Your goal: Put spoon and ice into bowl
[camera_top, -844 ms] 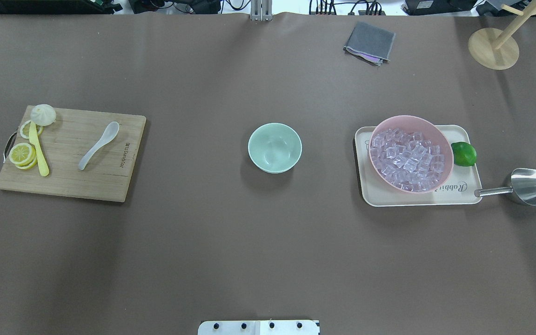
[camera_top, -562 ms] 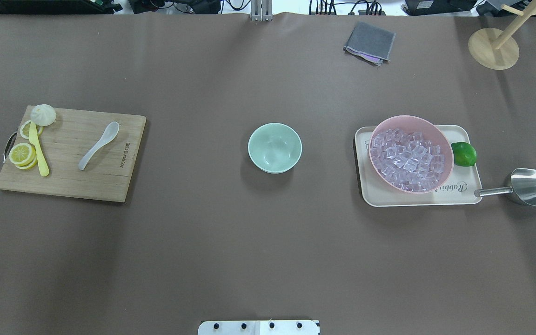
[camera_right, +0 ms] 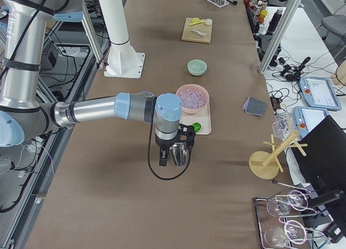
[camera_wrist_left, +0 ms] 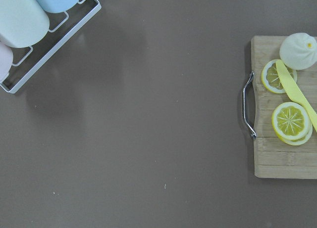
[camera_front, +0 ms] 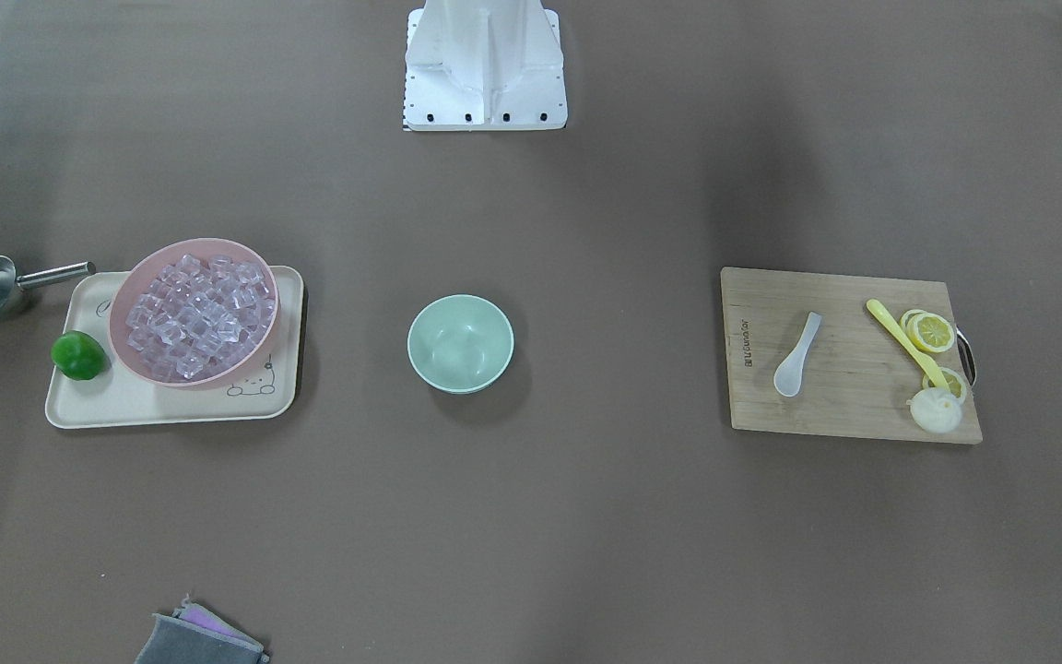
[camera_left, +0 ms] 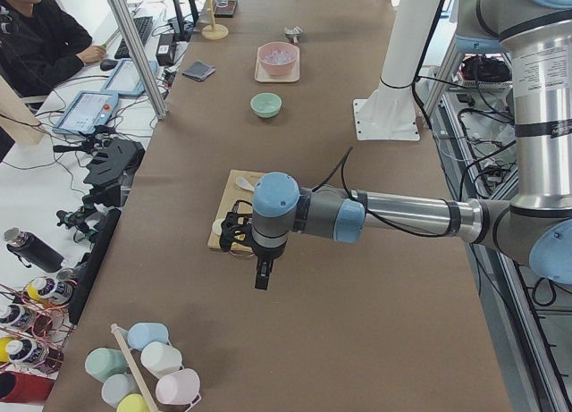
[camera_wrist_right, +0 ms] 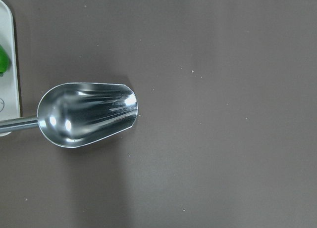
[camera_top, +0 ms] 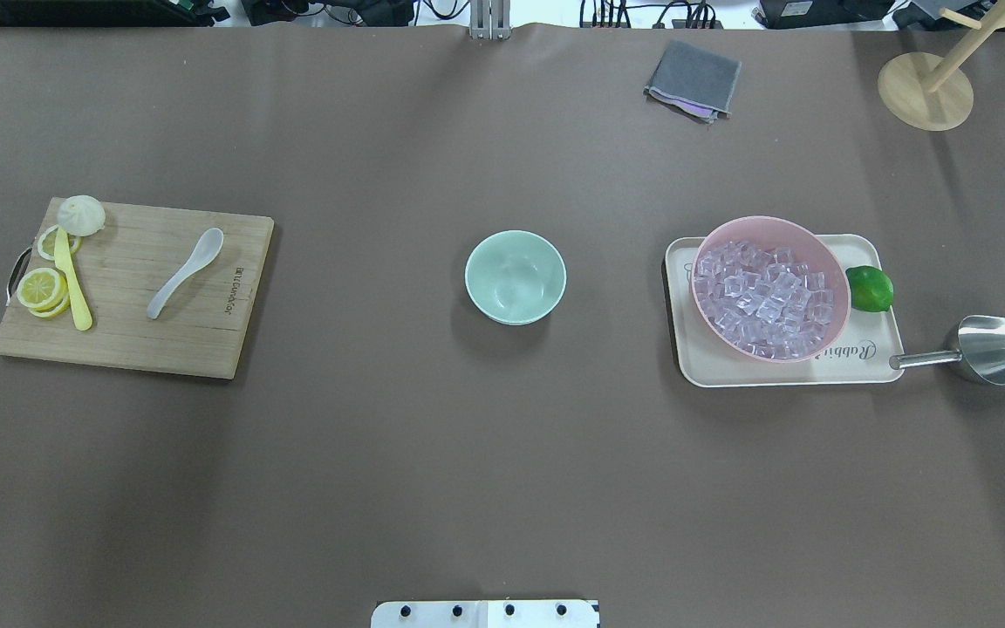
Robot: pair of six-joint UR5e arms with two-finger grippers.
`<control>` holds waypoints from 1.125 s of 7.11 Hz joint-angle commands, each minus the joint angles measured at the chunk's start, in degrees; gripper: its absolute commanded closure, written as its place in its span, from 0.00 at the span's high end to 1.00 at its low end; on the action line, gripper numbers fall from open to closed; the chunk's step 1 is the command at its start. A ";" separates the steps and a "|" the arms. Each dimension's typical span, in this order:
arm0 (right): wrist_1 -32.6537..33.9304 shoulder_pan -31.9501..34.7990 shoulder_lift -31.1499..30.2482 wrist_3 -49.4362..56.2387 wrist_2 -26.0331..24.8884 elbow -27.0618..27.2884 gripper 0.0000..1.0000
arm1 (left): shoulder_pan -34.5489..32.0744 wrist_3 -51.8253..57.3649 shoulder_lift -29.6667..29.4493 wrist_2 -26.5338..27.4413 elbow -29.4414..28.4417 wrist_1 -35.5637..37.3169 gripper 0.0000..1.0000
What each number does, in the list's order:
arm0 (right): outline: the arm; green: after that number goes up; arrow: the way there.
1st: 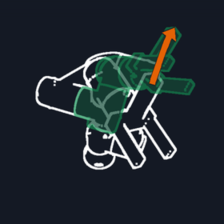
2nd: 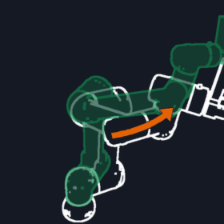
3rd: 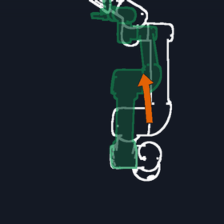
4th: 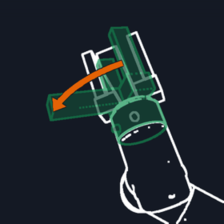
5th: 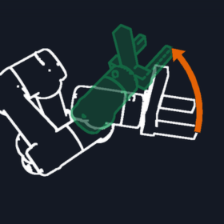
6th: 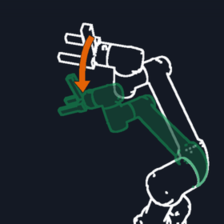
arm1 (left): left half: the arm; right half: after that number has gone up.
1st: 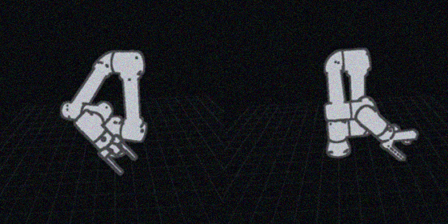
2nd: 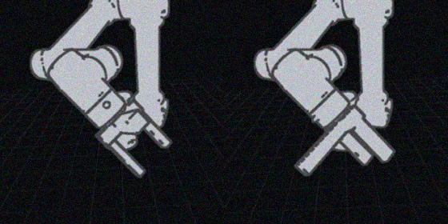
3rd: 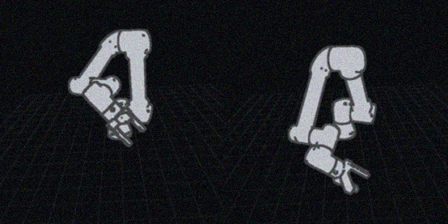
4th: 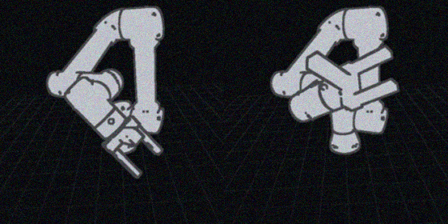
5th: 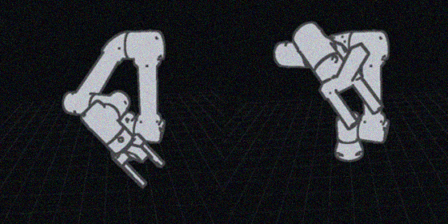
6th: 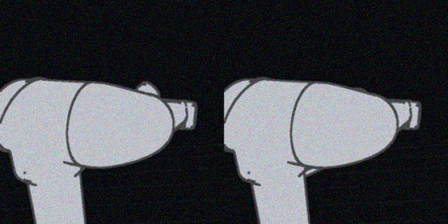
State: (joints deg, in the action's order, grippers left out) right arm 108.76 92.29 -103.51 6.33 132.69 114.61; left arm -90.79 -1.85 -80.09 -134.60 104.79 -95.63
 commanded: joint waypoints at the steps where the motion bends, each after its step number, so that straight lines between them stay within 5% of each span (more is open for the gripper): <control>1: -0.04 0.00 0.23 0.00 0.11 0.00 1.00 | 0.00 -0.17 -0.77 -0.14 -0.56 0.01 0.98; 8: -0.04 0.00 0.41 -0.35 0.20 0.00 1.00 | 0.09 -0.17 -1.30 -0.31 -0.55 0.01 0.98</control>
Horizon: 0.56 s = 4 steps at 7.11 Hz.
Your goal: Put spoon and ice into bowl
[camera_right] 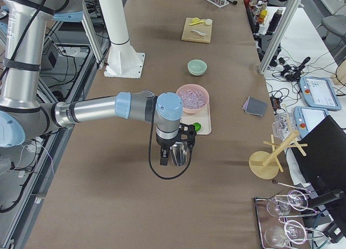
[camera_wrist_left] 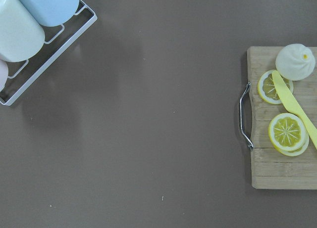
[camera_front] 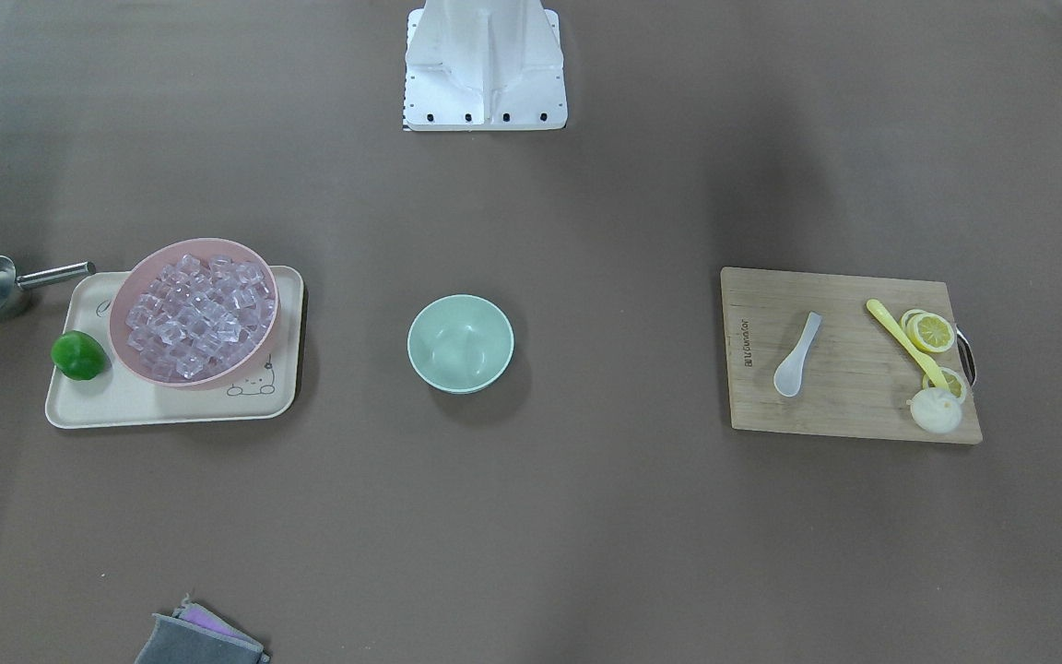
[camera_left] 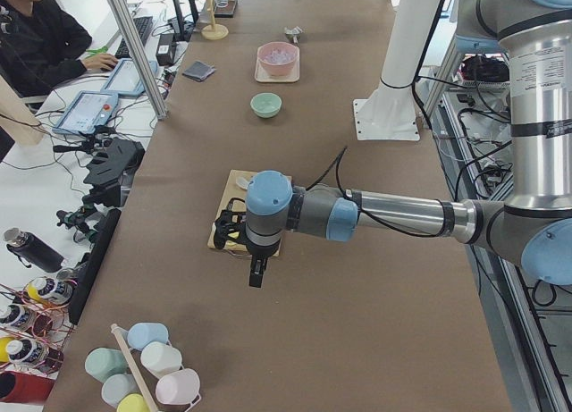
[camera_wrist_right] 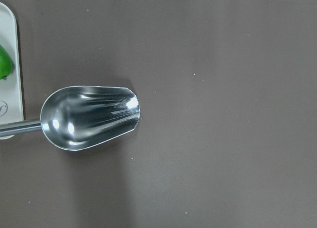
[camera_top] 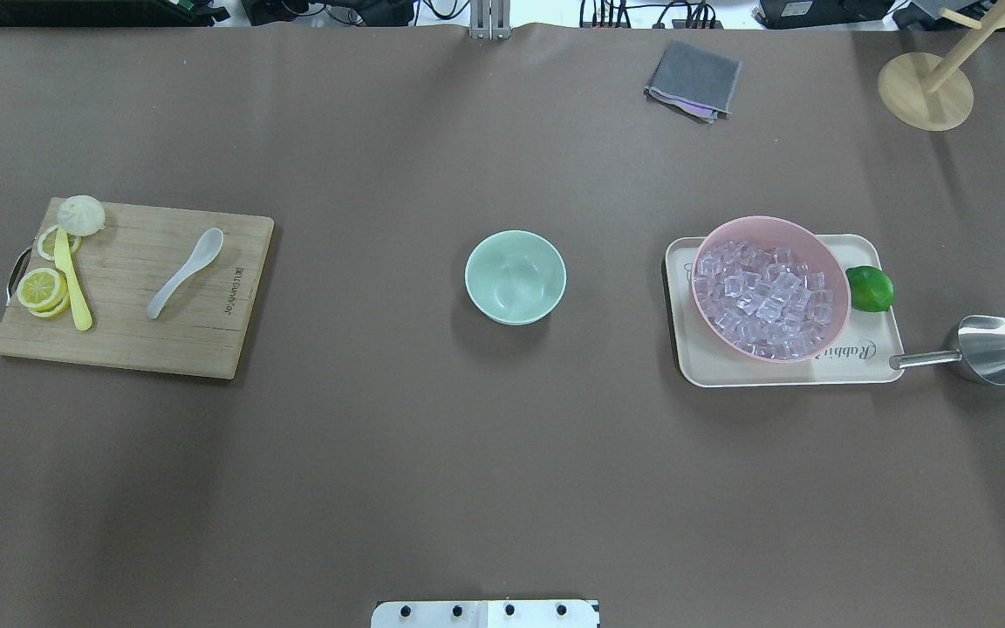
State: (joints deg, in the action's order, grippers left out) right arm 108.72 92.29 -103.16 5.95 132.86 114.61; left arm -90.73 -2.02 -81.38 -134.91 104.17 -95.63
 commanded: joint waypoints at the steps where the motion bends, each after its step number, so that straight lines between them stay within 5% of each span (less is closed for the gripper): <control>1: -0.09 0.00 0.24 0.11 0.03 0.17 1.00 | 0.02 0.00 -0.18 0.00 0.25 0.00 0.98; 4: 0.09 -1.92 10.13 -0.41 1.34 1.05 1.00 | 0.29 -0.09 -8.92 -1.32 1.48 -0.18 0.98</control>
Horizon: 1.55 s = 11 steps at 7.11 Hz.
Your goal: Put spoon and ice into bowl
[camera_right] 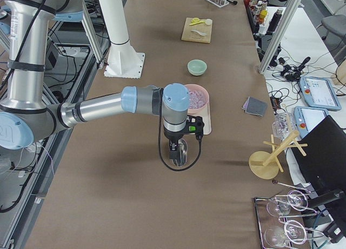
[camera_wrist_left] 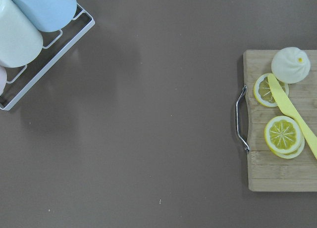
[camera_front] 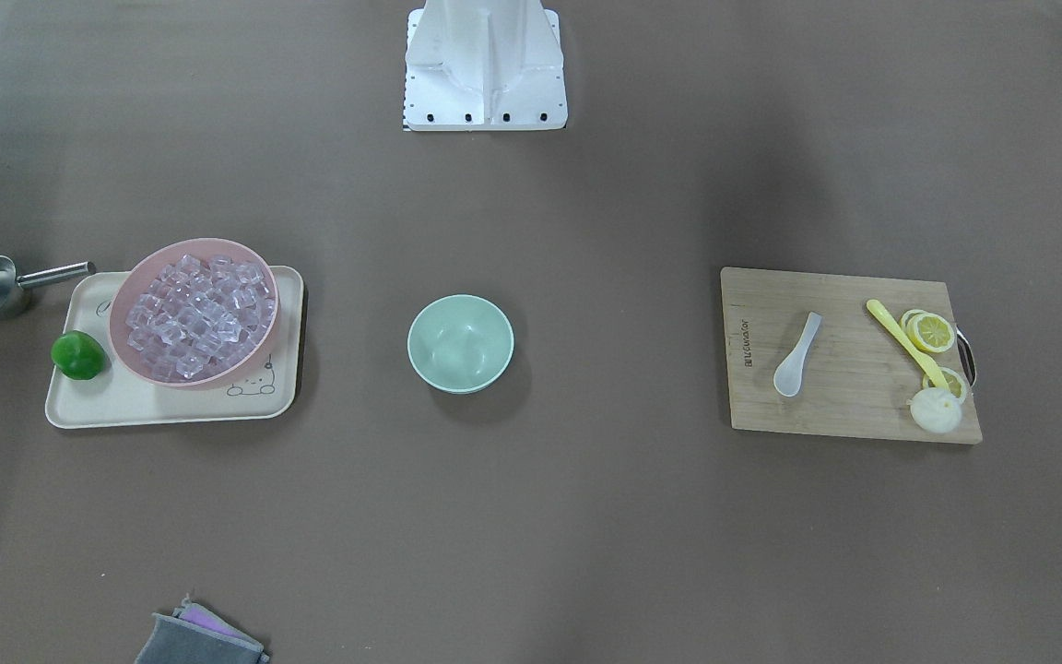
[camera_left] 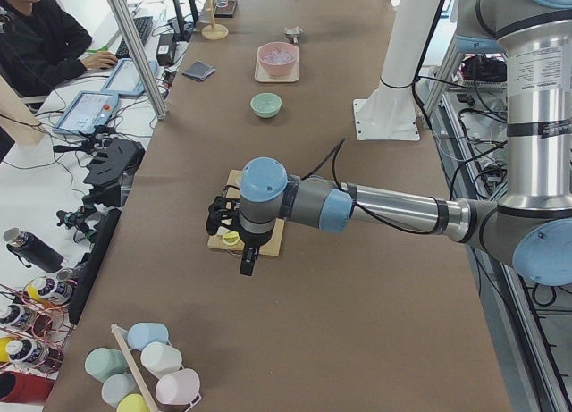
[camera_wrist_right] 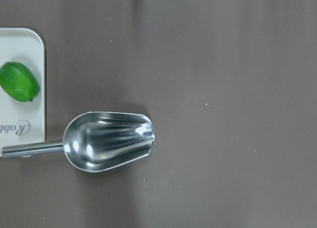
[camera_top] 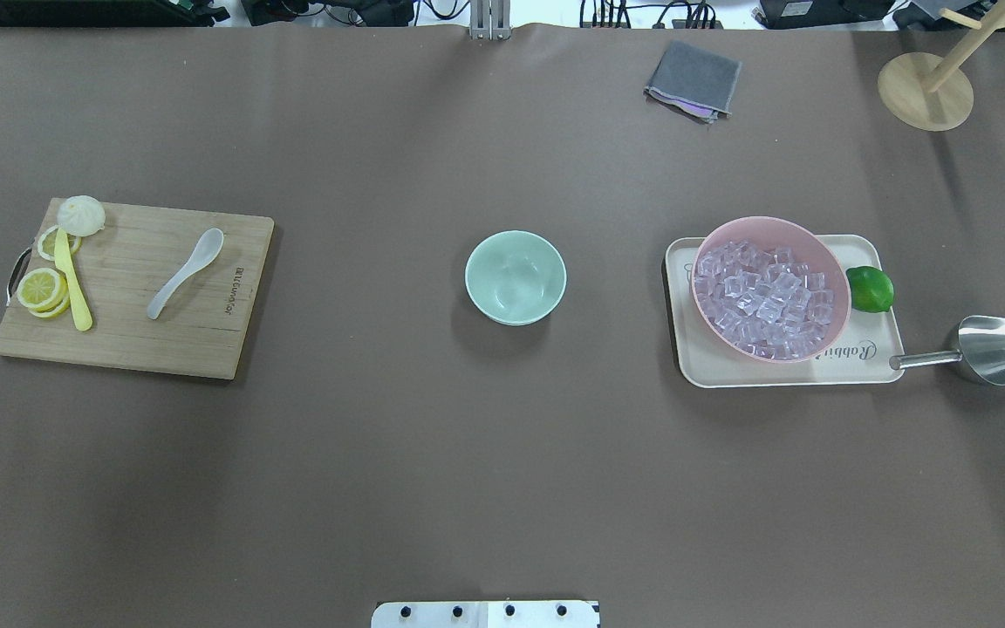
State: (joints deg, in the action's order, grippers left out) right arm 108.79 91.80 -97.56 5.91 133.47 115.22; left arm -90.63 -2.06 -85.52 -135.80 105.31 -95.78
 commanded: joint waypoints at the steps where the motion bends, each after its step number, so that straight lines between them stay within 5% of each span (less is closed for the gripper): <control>1: 0.11 -5.19 7.87 -0.63 0.04 0.79 1.00 | 0.63 -1.10 -7.35 -2.52 0.60 -0.89 0.98; 3: -1.37 -9.16 11.58 -0.72 0.82 0.79 1.00 | 7.26 -1.37 -13.95 -2.55 0.16 -3.00 0.98; 5: -10.40 -10.06 11.51 -2.30 1.09 -0.08 1.00 | 15.45 -13.60 -18.09 -2.10 -3.86 -8.84 0.98; 7: -15.85 -12.50 12.12 -13.66 1.44 0.09 1.00 | 27.28 -25.75 -17.31 10.04 -7.90 -27.53 0.98; 9: -25.24 -17.34 12.21 -25.46 1.35 0.18 1.00 | 36.81 -27.29 -17.05 17.91 -9.77 -29.82 0.98; 11: -30.55 -21.21 12.30 -28.93 1.01 0.35 1.00 | 39.38 -28.53 -16.79 18.20 -11.95 -31.12 0.95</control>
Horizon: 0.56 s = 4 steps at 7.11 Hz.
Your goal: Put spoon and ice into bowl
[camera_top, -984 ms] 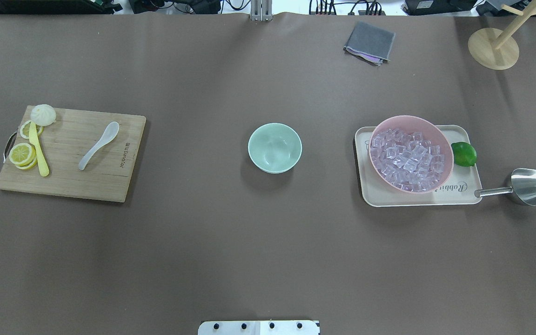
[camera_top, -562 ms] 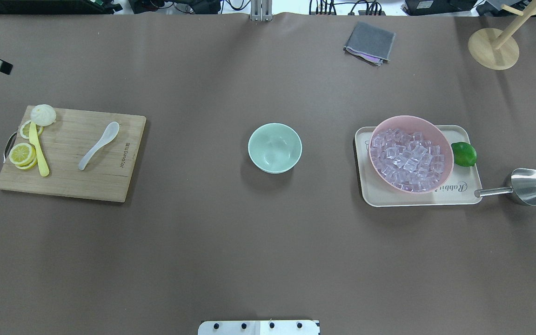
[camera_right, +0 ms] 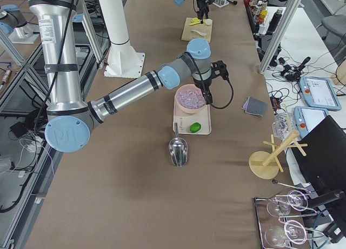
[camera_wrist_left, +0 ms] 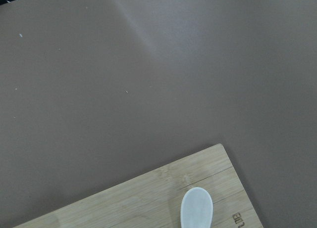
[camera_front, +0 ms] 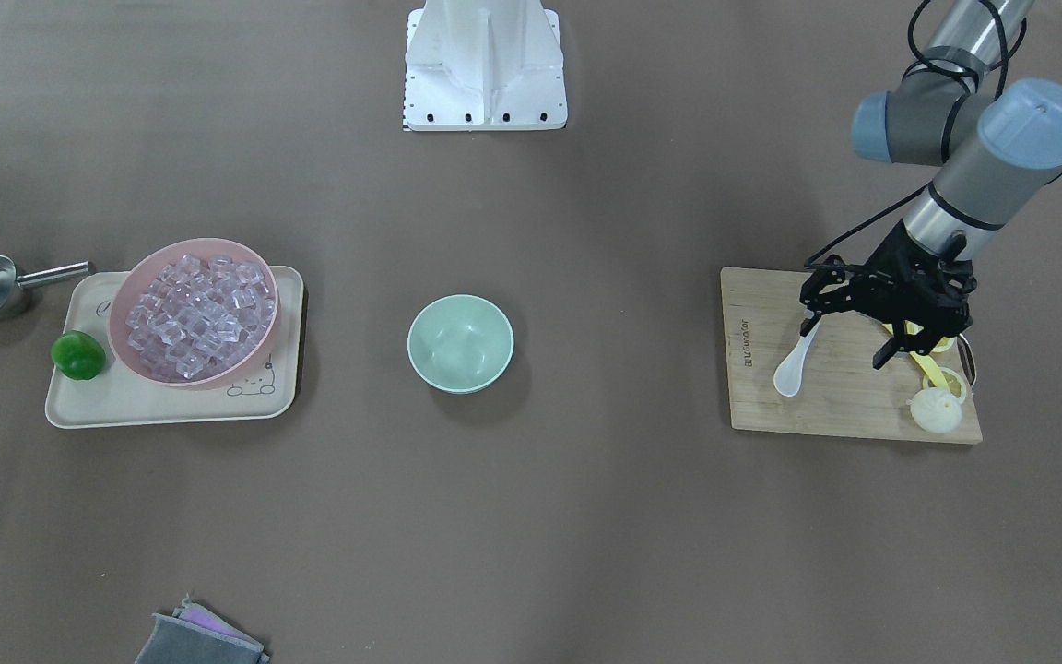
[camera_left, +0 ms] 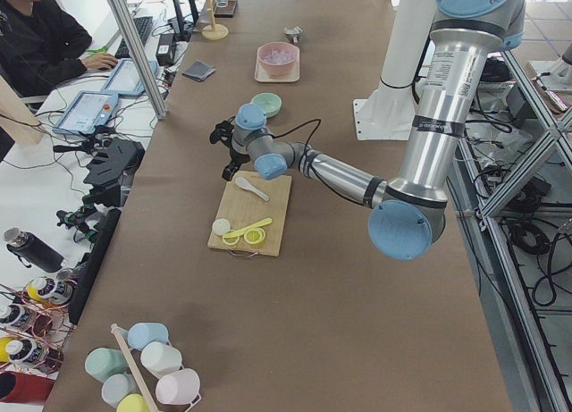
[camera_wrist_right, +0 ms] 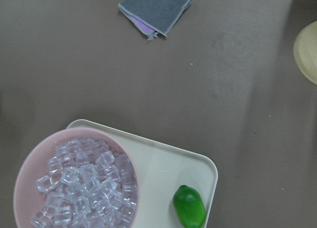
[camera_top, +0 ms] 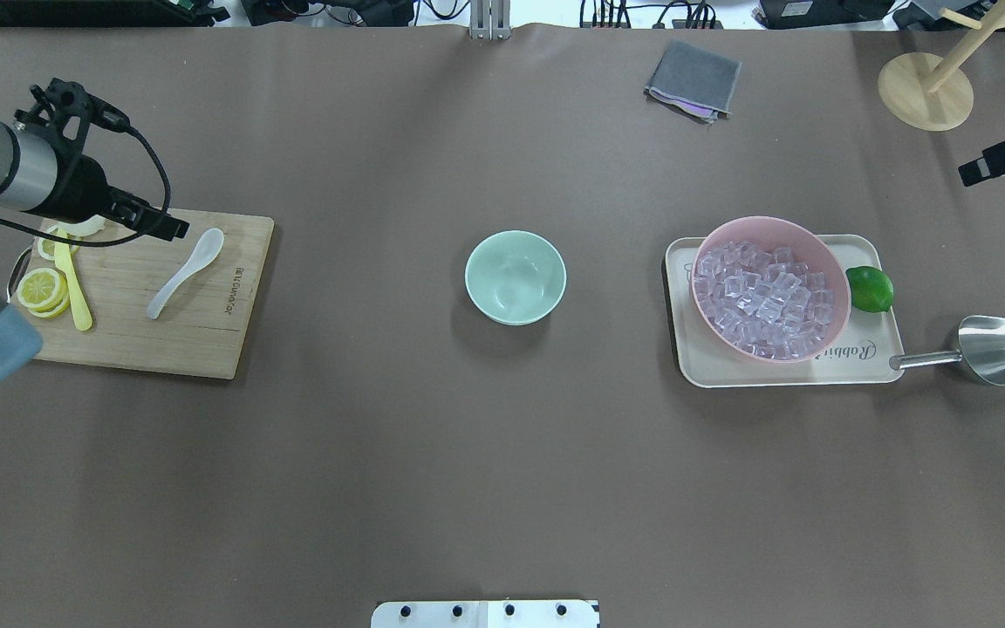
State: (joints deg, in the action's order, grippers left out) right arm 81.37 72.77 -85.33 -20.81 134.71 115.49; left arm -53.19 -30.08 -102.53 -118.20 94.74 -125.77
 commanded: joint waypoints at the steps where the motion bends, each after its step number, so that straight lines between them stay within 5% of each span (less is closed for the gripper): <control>1: -3.41 -3.41 0.42 -2.22 -1.10 0.09 1.00 | 3.08 -0.50 1.44 0.69 -2.88 -4.19 0.89; 4: -3.50 -5.96 0.86 -2.13 -2.43 -0.09 1.00 | 4.05 -0.68 1.54 0.69 -4.48 -5.62 0.78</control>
State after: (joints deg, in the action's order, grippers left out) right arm 77.92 67.71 -84.75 -22.93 132.42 115.46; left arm -49.71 -30.74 -101.04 -117.54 90.81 -131.15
